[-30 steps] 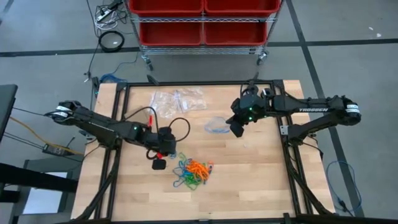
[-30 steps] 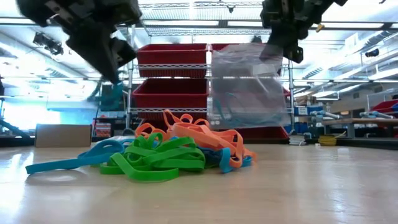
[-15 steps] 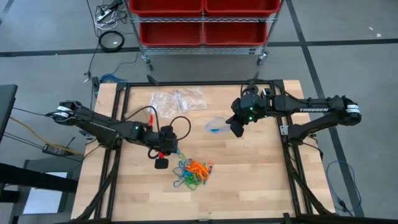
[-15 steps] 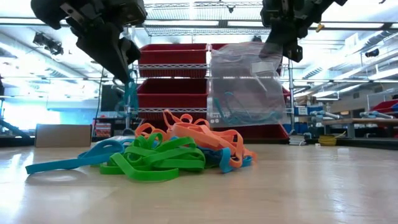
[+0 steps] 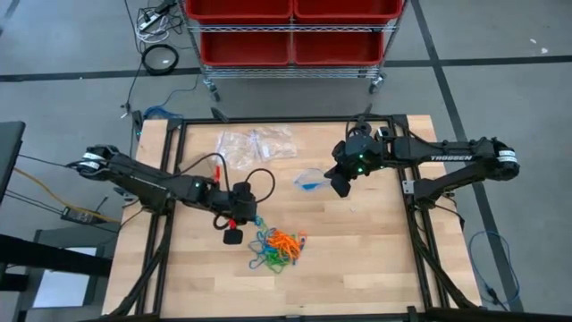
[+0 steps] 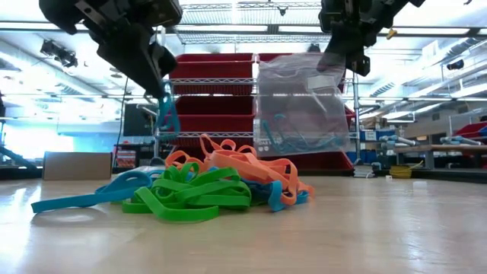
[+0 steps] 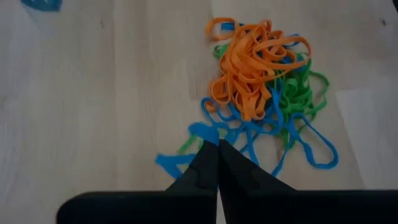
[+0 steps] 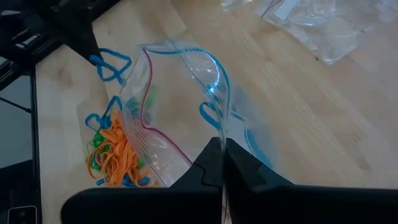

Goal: Sort rubber bands
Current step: Put the blue rubber band into the transparent zip bag

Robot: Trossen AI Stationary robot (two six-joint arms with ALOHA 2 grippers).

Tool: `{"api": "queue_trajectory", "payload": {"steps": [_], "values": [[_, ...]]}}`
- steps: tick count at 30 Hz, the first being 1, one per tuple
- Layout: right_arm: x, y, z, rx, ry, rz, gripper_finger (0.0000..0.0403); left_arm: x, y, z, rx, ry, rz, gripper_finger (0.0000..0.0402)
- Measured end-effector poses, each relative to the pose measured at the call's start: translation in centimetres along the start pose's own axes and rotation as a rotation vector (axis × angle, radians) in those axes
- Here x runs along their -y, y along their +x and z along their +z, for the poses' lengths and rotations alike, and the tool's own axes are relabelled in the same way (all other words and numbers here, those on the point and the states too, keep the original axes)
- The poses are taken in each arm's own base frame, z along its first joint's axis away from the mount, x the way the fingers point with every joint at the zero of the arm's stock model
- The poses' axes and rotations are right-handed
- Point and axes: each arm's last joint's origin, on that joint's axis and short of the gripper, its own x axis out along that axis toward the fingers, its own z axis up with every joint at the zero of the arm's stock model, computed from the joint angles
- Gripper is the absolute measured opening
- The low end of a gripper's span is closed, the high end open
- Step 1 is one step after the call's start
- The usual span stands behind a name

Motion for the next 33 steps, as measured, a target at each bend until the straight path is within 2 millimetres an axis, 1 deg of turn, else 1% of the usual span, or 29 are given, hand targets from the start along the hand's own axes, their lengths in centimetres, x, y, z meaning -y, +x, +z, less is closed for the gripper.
{"api": "queue_trajectory", "payload": {"steps": [13,25,28,31,33], "values": [[-0.2,0.0,0.0,0.006,-0.004,0.008,0.0,0.0,2.1,-0.3,-0.056,-0.02,0.012,0.0017],[-0.2,0.0,0.0,0.009,-0.004,0.009,0.0,0.1,2.2,-0.2,-0.049,-0.021,0.011,0.0053],[-0.2,0.0,0.0,0.009,-0.004,0.009,0.0,0.1,2.2,-0.2,-0.051,-0.017,0.007,0.0046],[-0.2,0.0,0.0,0.01,-0.004,0.01,0.0,0.1,2.2,-0.2,-0.052,-0.012,0.009,0.0013],[-0.2,0.0,0.0,0.01,-0.004,0.009,0.0,0.1,2.2,-0.2,-0.055,-0.012,0.011,0.0007]]}}
